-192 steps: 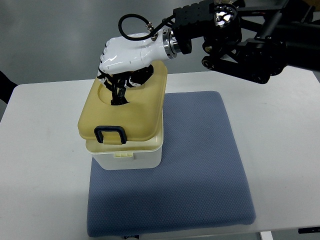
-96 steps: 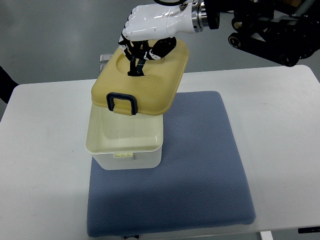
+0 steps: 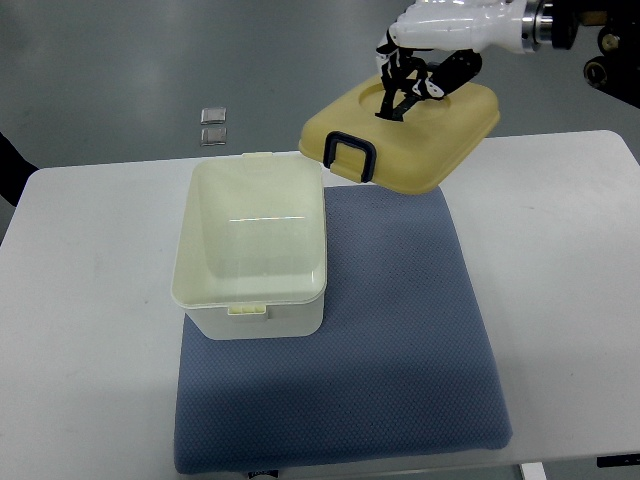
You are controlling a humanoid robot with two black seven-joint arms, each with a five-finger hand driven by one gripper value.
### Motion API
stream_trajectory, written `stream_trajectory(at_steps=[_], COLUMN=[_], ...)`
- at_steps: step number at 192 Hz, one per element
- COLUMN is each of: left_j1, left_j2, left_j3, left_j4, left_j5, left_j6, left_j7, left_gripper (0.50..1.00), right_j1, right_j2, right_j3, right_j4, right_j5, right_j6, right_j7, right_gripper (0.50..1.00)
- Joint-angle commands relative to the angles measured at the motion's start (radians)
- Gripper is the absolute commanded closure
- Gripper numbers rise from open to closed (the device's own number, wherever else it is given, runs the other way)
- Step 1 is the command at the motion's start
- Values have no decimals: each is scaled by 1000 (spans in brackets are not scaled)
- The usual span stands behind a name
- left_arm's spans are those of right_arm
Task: Open white storage box with right hand
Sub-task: 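Lower the held lid onto the blue mat beside the box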
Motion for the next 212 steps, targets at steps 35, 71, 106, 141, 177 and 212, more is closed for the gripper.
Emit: stream_trajectory(at_steps=[35, 71, 106, 141, 177, 212], left_j1=[0, 0, 0, 0, 0, 0], left_j2=[0, 0, 0, 0, 0, 0], left_j3=[1, 1, 1, -1, 1, -1], left_j4=[-1, -2, -2, -2, -2, -2], left_j5=[0, 0, 0, 0, 0, 0], left_j6=[0, 0, 0, 0, 0, 0], left_j7=[0, 0, 0, 0, 0, 0], left_gripper=[500, 500, 500, 500, 500, 500], right_j1=[-117, -196, -266, -305, -340, -363], right_j2=[-111, -125, -111, -89, -65, -37], right_j3=[-3, -1, -1, -4, -10, -12], right_j4=[4, 9, 29, 42, 42, 45], right_j5=[0, 2, -1, -17, -46, -100], right_j6=[21, 21, -51, -107, -144, -210], right_j7=[-29, -21, -15, 6, 29, 71], right_gripper=[1000, 1000, 1000, 1000, 1000, 1000])
